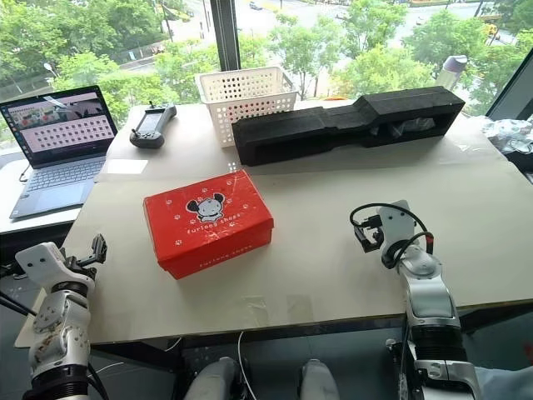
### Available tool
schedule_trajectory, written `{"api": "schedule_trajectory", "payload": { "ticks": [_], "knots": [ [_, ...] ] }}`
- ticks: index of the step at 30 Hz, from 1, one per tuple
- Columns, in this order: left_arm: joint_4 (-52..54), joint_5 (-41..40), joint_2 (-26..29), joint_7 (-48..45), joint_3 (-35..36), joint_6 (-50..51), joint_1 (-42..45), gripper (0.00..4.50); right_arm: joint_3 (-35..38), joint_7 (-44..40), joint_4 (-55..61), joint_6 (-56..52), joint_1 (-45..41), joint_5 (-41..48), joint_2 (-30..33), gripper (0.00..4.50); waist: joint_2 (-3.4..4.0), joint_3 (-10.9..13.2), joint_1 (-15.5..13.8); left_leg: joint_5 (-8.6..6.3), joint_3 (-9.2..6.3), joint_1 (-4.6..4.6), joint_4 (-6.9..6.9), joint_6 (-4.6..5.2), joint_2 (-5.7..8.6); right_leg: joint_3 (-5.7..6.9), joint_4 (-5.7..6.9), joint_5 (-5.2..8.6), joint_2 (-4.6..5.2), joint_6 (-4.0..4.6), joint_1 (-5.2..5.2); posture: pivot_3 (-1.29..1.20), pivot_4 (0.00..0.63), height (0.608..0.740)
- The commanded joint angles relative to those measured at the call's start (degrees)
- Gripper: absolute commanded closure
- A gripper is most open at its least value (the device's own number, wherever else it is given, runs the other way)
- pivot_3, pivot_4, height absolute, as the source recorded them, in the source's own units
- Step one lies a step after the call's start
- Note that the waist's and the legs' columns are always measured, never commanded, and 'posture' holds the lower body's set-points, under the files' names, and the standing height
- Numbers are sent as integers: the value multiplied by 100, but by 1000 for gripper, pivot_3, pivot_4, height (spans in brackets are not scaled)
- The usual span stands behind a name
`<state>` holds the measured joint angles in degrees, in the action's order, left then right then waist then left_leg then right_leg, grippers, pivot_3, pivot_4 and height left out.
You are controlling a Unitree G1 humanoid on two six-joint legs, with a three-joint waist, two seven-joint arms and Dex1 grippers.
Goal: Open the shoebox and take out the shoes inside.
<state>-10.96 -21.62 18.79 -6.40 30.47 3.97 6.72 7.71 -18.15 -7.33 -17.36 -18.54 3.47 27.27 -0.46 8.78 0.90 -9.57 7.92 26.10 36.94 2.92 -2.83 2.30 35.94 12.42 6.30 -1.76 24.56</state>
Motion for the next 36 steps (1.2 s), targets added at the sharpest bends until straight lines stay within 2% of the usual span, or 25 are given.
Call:
{"api": "schedule_trajectory", "payload": {
  "ticks": [1,5,8,9,11,12,14,15,16,18,19,22,23,24,30,36],
  "knots": [
    [95,-42,63,5,55,-31,72,15,117,43,61,197,-139,13,30,0,0,0,-1,0,0,0,0,0,0,0,0,0,0,0,0,0,150,733],
    [-44,-33,275,-270,-6,75,68,15,78,-51,23,185,-374,41,76,0,0,0,5,0,0,1,0,0,0,0,0,0,0,0,2,0,150,733],
    [84,-189,663,-997,-64,197,-122,15,-32,-441,28,133,-783,205,128,0,0,0,42,0,6,6,0,0,-1,0,3,-1,0,0,14,0,150,733],
    [375,-254,848,-1406,-193,296,-297,275,-100,-649,-15,118,-976,273,138,0,-1,1,62,0,9,10,0,0,-2,0,5,-3,3,2,23,0,150,733],
    [1182,-562,1357,-2536,-483,553,-829,715,-348,-1269,-200,51,-1500,425,141,504,-5,4,131,0,16,18,-2,0,-4,-1,10,-5,3,4,39,0,150,733],
    [1512,-730,1609,-2992,-617,785,-1080,1141,-500,-1571,-299,69,-1690,461,143,689,-8,7,163,0,18,19,-5,0,-5,-2,12,-5,5,5,44,0,150,733],
    [1958,-926,2094,-3658,-794,1176,-1526,1890,-786,-2190,-461,9,-1970,575,121,1422,-9,7,173,0,21,21,-14,-1,-10,1,9,-5,6,14,50,0,150,733],
    [2043,-966,2253,-3798,-805,1310,-1634,2199,-910,-2442,-540,49,-2065,594,115,1681,-8,7,171,-2,21,19,-16,-4,-11,4,10,-1,9,20,66,0,150,733],
    [2082,-994,2385,-3888,-761,1402,-1687,2795,-1064,-2717,-680,68,-2194,596,100,2215,-7,6,162,-3,21,13,-23,-7,-12,5,7,1,11,24,70,0,150,733],
    [2131,-1092,2556,-4003,-660,1584,-1696,3193,-1383,-3169,-1035,303,-2432,474,66,2644,-6,7,139,-4,20,12,-29,-9,-11,9,4,2,16,27,72,0,150,733],
    [2156,-1090,2600,-4045,-641,1612,-1690,3671,-1493,-3321,-1274,432,-2554,408,22,3102,-7,8,130,-4,19,13,-31,-9,-11,13,3,3,19,27,72,0,150,733],
    [2214,-1021,2615,-3987,-623,1658,-1625,4500,-1759,-3476,-2160,982,-2950,130,-144,4119,-7,8,131,-4,21,17,-31,-9,-6,15,2,1,27,27,77,0,150,733],
    [2240,-1020,2595,-3959,-624,1681,-1612,4500,-1813,-3490,-2413,1141,-3056,53,-194,4412,-7,8,133,-5,21,18,-31,-9,-5,15,0,0,28,28,77,0,150,733],
    [2274,-987,2565,-3911,-641,1679,-1609,4500,-1852,-3492,-2646,1290,-3153,-16,-243,4461,-7,8,133,-4,22,18,-32,-9,-4,15,1,-1,29,28,78,0,150,733],
    [2616,-698,2336,-3496,-1088,1860,-1490,4500,-1968,-3366,-3772,1900,-3651,-326,-747,4461,-7,8,154,0,26,20,-42,-17,-6,14,3,-1,24,28,66,0,150,733],
    [2234,-115,2240,-3292,-1588,1712,-1112,4500,-2128,-3440,-3936,2127,-3685,-497,-1220,4461,-7,8,160,12,30,18,-52,-33,-8,15,15,-21,13,-5,67,0,150,733]
  ]
}}
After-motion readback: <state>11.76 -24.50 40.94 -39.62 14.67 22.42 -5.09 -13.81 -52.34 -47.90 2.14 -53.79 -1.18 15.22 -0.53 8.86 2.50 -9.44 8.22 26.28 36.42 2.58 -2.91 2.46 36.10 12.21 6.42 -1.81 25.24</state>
